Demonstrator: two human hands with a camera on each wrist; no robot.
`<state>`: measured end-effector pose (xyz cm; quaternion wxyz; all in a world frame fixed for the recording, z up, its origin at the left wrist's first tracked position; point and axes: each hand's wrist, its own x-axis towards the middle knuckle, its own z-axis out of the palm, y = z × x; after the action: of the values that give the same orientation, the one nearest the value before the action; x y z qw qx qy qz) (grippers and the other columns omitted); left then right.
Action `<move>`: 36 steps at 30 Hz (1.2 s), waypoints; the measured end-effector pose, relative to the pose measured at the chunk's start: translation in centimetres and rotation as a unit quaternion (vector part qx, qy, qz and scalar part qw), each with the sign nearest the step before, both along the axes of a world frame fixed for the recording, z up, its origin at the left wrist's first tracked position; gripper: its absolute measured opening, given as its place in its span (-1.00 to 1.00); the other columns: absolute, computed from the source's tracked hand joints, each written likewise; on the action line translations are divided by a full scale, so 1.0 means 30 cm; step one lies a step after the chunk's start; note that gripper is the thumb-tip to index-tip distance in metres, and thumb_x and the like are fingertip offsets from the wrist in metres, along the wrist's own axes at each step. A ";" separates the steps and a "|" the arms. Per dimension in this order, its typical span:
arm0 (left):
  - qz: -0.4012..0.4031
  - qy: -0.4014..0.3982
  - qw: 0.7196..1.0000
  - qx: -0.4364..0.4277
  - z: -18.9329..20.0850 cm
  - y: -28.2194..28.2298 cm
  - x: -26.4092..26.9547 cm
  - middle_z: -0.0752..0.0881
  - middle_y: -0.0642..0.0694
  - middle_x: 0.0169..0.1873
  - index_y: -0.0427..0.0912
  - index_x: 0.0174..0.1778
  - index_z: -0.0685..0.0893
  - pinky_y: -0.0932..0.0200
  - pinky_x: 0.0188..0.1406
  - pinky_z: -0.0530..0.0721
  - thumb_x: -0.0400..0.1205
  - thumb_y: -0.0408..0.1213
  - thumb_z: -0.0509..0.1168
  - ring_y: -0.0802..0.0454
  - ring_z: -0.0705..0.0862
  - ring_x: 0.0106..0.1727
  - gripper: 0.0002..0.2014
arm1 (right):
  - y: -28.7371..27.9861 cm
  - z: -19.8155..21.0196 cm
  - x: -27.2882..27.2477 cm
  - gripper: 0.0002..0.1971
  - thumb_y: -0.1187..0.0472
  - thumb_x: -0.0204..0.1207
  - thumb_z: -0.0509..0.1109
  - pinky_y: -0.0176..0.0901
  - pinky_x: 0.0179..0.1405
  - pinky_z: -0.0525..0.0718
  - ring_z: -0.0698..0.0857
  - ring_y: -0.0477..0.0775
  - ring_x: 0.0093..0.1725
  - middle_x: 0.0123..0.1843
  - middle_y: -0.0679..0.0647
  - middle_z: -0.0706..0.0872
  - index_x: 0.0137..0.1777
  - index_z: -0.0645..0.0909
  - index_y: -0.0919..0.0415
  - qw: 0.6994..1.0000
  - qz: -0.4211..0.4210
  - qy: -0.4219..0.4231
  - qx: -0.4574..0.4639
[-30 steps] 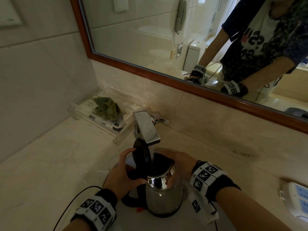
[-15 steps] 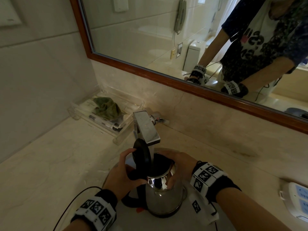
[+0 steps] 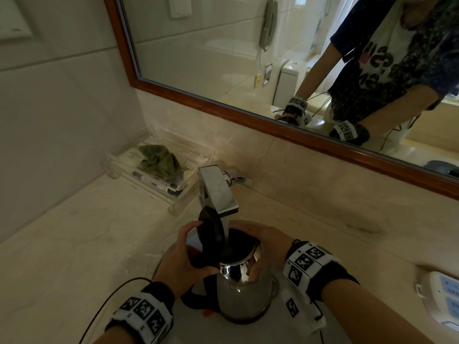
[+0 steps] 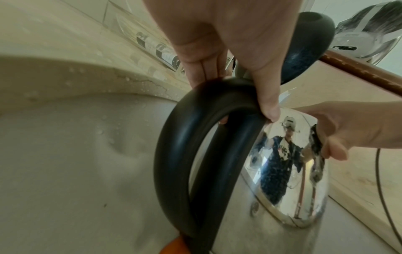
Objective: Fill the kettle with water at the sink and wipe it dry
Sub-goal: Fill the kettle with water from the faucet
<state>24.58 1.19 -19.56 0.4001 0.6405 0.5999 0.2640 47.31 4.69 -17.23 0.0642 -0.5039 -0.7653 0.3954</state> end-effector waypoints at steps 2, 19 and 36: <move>-0.001 -0.001 1.000 0.002 0.000 0.001 0.001 0.71 -0.14 0.07 0.18 0.39 0.04 0.00 0.20 0.64 0.22 -0.28 0.61 -0.08 0.69 0.13 0.01 | -0.002 0.007 -0.003 0.02 0.17 -0.01 0.73 -0.35 0.36 0.29 0.31 -0.38 0.39 0.17 -0.78 0.24 0.12 0.16 -0.77 1.000 0.005 0.003 0.002; 0.002 0.000 1.000 0.000 -0.001 0.005 0.002 0.71 -0.14 0.04 0.25 0.31 0.03 0.01 0.16 0.64 0.21 -0.29 0.61 -0.10 0.69 0.10 -0.01 | -0.007 0.013 -0.009 0.04 0.18 -0.04 0.73 -0.26 0.43 0.36 0.32 -0.37 0.40 0.20 -0.75 0.31 0.19 0.20 -0.73 1.000 -0.009 -0.003 -0.008; -0.005 -0.002 1.000 0.006 -0.024 0.010 -0.003 0.73 -0.10 -0.02 0.27 0.34 0.01 0.13 0.11 0.62 0.21 -0.25 0.61 -0.03 0.70 0.06 0.02 | -0.003 0.014 0.000 0.02 0.22 0.01 0.72 -0.32 0.38 0.30 0.31 -0.32 0.38 0.25 -0.60 0.30 0.27 0.19 -0.56 1.000 -0.010 -0.017 -0.012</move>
<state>24.48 1.49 -20.30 0.3993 0.6453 0.5941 0.2669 47.31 4.61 -16.81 0.0489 -0.5193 -0.7563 0.3949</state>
